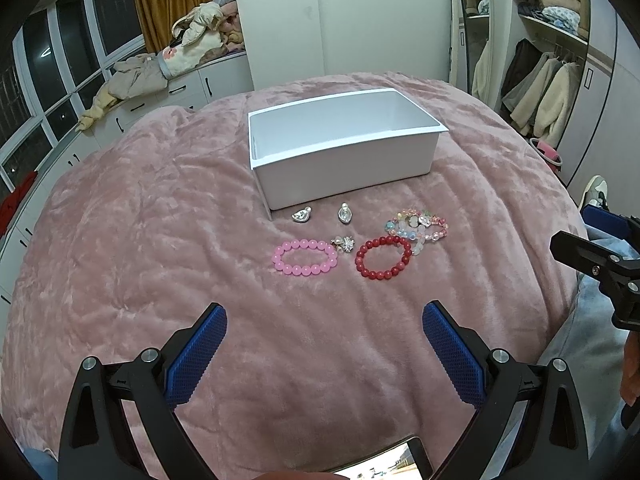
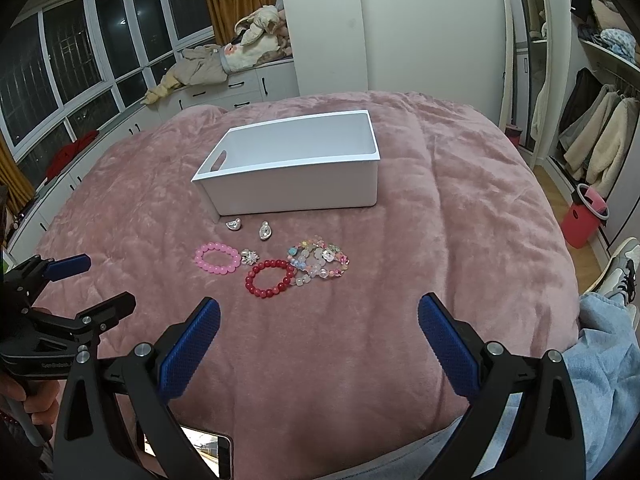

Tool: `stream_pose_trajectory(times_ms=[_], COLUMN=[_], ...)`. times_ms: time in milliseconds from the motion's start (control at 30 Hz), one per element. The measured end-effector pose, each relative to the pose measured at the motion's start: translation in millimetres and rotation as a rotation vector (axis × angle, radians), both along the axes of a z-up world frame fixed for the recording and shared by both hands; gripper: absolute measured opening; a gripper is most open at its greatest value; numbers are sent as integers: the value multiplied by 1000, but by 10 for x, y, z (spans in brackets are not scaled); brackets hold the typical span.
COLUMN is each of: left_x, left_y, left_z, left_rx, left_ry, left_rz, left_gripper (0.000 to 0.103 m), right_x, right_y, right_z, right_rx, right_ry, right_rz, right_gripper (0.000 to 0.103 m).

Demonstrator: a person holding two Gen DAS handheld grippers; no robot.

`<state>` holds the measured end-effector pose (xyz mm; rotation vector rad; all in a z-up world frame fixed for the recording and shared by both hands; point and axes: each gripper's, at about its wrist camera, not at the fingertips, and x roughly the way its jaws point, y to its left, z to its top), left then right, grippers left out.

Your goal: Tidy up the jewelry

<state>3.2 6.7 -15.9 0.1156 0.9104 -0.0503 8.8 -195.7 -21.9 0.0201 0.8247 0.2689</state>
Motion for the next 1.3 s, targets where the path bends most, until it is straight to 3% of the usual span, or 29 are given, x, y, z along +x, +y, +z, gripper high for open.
stream_pose_trajectory(times_ms=[1300], left_x=[221], left_y=[-40], left_z=[-125], left_rx=[-14], left_ry=[37], left_rz=[-31], left_gripper=[99], right_x=[135], right_y=[64], right_z=[-160], right_rx=[10], right_ry=[30], right_rz=[8], right_gripper=[98])
